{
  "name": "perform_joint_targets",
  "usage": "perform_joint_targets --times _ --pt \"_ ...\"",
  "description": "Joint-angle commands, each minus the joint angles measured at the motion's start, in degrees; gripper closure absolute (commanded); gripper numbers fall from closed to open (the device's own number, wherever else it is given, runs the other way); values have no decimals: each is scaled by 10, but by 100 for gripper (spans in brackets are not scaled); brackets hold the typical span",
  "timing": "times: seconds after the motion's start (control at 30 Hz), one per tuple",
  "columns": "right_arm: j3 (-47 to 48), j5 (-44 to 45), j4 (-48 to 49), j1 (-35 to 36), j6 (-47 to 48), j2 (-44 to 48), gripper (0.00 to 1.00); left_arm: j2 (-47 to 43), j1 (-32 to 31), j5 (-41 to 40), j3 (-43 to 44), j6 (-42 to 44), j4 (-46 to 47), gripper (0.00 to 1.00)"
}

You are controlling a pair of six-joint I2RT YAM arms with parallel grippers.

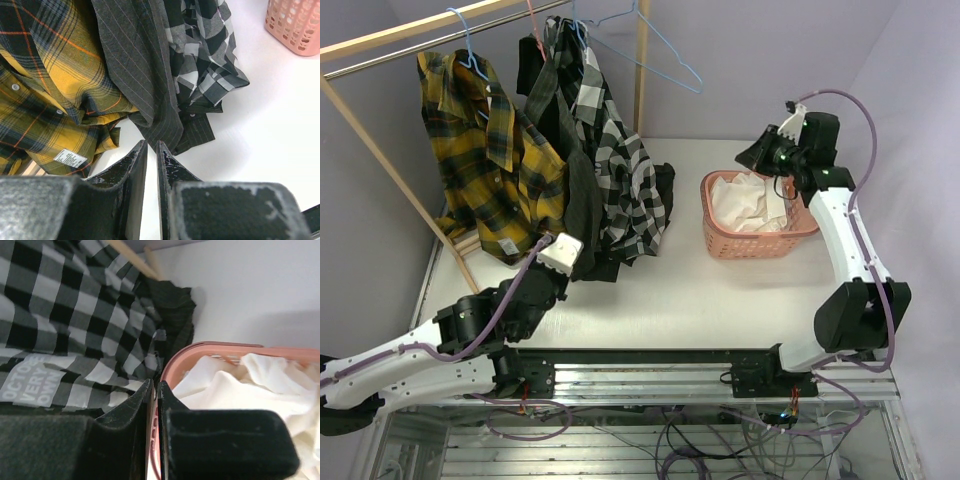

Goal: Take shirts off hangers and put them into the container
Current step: Place the shirt in the bin, then pick up the hanger from the clothesline.

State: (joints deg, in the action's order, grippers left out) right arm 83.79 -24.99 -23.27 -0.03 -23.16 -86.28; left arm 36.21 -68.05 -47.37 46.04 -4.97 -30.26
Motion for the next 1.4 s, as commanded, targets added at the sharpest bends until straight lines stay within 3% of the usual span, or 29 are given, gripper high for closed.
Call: perform_joint_targets --times 0.0,0.23,0.53,0.9,1.13,1.37 --pt "15 -71 12 29 11 -26 92 1 3 -14 6 -8 4 75" --pt "9 -33 -2 56 15 -64 92 -4 3 -18 6 -11 2 76" --pt "-139 24 59 -30 -46 -41 95 -10 3 -18 1 -7 8 76" --pt "-225 68 87 -41 -40 -88 94 6 3 -15 1 -1 11 76" --pt "-234 78 106 -55 -59 -136 94 1 3 -16 0 -1 13 75" --pt "-171 74 74 -52 -27 -49 81 1 3 -19 1 -2 13 71"
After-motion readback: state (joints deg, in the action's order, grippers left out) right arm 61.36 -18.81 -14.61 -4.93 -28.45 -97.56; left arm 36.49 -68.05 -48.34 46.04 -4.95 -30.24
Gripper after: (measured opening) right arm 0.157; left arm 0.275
